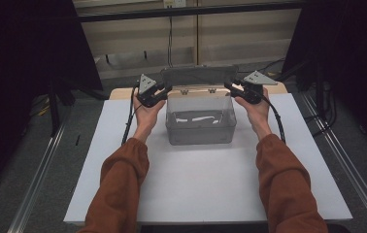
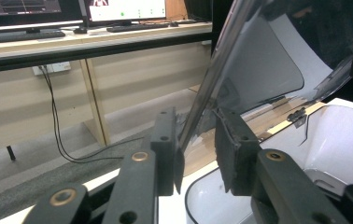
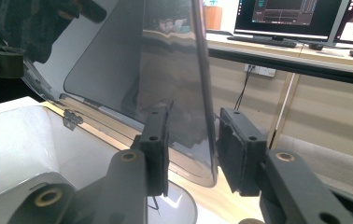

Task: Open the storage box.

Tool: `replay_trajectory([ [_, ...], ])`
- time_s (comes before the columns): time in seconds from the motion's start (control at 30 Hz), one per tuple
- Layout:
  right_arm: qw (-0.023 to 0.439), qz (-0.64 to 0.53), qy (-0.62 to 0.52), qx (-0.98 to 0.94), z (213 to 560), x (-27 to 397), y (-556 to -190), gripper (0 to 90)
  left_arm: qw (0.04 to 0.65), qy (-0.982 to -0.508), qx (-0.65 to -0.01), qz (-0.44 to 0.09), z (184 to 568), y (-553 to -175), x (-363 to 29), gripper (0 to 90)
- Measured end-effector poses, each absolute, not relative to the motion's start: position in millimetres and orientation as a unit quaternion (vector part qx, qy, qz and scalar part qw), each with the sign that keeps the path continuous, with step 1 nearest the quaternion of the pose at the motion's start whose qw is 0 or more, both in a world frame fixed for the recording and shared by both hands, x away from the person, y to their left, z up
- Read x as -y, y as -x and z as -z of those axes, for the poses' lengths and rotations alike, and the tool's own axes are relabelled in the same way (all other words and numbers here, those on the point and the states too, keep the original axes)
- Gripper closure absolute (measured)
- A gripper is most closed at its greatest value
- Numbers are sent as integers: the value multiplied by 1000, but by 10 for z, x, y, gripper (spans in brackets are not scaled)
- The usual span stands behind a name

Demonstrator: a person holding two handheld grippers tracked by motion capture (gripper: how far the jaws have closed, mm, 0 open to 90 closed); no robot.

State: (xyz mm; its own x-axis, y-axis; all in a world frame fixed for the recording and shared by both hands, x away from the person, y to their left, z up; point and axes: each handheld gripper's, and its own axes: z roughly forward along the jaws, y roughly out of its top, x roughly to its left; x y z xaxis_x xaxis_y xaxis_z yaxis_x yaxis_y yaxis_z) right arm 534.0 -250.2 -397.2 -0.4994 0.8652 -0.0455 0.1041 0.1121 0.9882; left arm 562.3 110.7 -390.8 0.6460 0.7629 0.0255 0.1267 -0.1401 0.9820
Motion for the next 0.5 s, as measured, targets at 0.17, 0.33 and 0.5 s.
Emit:
replay_trajectory([
  [0.17,336,-554,-370,-666,4035,2514,-5384,665,578,-699,-324,-270,3925,-5674,-1118,734],
  [0.33,329,-557,-375,-664,4080,2515,-5420,690,569,-705,-326,-269,3966,-5718,-1114,747],
  [0.5,328,-556,-375,-666,4082,2511,-5463,708,569,-707,-328,-261,3974,-5755,-1119,747],
])
